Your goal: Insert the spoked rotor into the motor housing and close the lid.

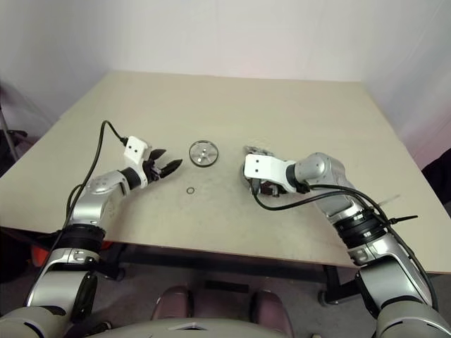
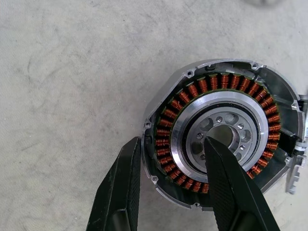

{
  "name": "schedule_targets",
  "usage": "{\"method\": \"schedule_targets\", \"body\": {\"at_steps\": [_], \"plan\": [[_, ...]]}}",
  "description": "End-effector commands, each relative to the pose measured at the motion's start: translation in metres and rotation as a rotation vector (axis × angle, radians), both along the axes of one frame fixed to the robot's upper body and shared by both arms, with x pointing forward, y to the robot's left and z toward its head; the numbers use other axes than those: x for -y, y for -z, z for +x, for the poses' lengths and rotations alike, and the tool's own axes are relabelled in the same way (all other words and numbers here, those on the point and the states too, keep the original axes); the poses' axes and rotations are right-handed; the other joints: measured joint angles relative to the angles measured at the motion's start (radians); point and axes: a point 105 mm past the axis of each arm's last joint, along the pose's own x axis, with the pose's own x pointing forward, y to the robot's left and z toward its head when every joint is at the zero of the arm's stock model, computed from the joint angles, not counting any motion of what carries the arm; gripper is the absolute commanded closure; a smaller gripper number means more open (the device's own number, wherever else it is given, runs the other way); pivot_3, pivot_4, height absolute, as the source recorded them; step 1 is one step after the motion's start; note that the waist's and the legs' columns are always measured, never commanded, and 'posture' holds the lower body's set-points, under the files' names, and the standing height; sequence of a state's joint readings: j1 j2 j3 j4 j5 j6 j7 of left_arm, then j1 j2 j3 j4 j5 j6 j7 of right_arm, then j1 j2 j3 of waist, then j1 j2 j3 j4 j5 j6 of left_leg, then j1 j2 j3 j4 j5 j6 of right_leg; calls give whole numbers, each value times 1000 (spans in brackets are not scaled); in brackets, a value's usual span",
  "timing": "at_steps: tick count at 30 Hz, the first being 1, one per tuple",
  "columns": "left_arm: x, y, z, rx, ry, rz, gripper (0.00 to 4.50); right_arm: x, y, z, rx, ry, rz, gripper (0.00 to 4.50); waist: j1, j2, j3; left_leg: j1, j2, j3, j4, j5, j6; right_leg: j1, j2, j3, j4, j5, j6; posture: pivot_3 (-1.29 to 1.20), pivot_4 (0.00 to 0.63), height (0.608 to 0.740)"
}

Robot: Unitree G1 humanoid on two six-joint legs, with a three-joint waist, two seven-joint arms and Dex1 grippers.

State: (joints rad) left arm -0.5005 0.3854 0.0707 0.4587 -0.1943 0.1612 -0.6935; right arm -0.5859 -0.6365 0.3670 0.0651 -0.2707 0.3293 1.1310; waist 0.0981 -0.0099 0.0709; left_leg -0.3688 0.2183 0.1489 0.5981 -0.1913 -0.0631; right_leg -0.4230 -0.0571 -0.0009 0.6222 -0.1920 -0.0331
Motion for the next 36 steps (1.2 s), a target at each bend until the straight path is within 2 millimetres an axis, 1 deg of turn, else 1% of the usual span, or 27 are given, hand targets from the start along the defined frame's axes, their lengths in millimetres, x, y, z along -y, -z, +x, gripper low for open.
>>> {"method": "schedule_targets", "body": {"at_steps": [1, 3, 7, 12, 15, 19, 21, 23, 26, 30, 36], "plan": [[-1, -15, 3, 53, 3, 7, 712, -5, 1, -7, -24, -27, 12, 2240, 0, 0, 0, 0, 0, 0, 0, 0, 0, 0, 0, 0, 0, 0, 0, 0, 0, 740], [-1, -15, 4, 54, 2, 7, 712, -4, 3, -5, -24, -15, 13, 1703, 1, 0, 0, 0, 0, 0, 0, 0, 0, 1, 0, 0, 0, 0, 0, 0, 0, 740], [-2, -15, 4, 54, -1, 10, 712, -8, -5, -1, 1, -12, 37, 332, 0, 0, 0, 0, 0, 0, 0, 0, 0, 1, 0, 0, 0, 0, 0, 0, 0, 740], [-3, -15, 4, 53, -4, 10, 712, -11, -16, -1, 21, -24, 63, 332, -1, 0, 0, 1, 0, 0, 0, 0, 0, 1, 0, 0, 0, 0, 0, 0, 0, 740], [-3, -15, 4, 51, -2, 10, 712, -18, -26, -5, 27, -48, 110, 332, 0, 0, 0, 1, 0, 0, 0, 0, 0, 1, 0, 0, 0, 0, 0, 0, 0, 740], [-2, -16, 4, 52, 2, 7, 712, -45, -60, -1, 56, -5, 343, 332, -5, 0, 0, 1, 0, 0, 0, 0, 0, 1, 0, 0, 1, 0, 0, 0, 0, 740], [-2, -16, 4, 51, 3, 8, 712, -59, -70, -1, 38, 17, 459, 332, -5, 0, 0, 2, 0, 0, 0, 1, -1, 1, 1, 1, 1, 0, 0, 0, 0, 740], [-3, -16, 5, 49, 5, 10, 712, -72, -62, -2, -9, 43, 511, 332, -2, 0, 0, 2, 1, 0, 0, 1, -2, 1, 1, 0, 1, 0, 0, 0, 0, 740], [-5, -17, 6, 44, 12, 19, 712, -96, -50, -8, -105, 57, 578, 332, -1, 0, 0, 2, 0, 0, 0, 1, -2, 1, 0, 0, 1, 0, 0, 0, 0, 740], [-7, -21, 7, 46, 15, 27, 712, -123, -36, -13, -170, 59, 603, 332, -2, 0, 0, 2, 0, 0, -1, 2, -3, 1, 0, 0, 1, 0, 0, 0, 0, 740], [-10, -21, 6, 46, 10, 35, 712, -140, -12, -12, -230, 95, 582, 332, -3, 1, 0, 2, 0, 0, -1, 2, -3, 1, 0, 0, 1, 0, 0, 0, 0, 740]]}}
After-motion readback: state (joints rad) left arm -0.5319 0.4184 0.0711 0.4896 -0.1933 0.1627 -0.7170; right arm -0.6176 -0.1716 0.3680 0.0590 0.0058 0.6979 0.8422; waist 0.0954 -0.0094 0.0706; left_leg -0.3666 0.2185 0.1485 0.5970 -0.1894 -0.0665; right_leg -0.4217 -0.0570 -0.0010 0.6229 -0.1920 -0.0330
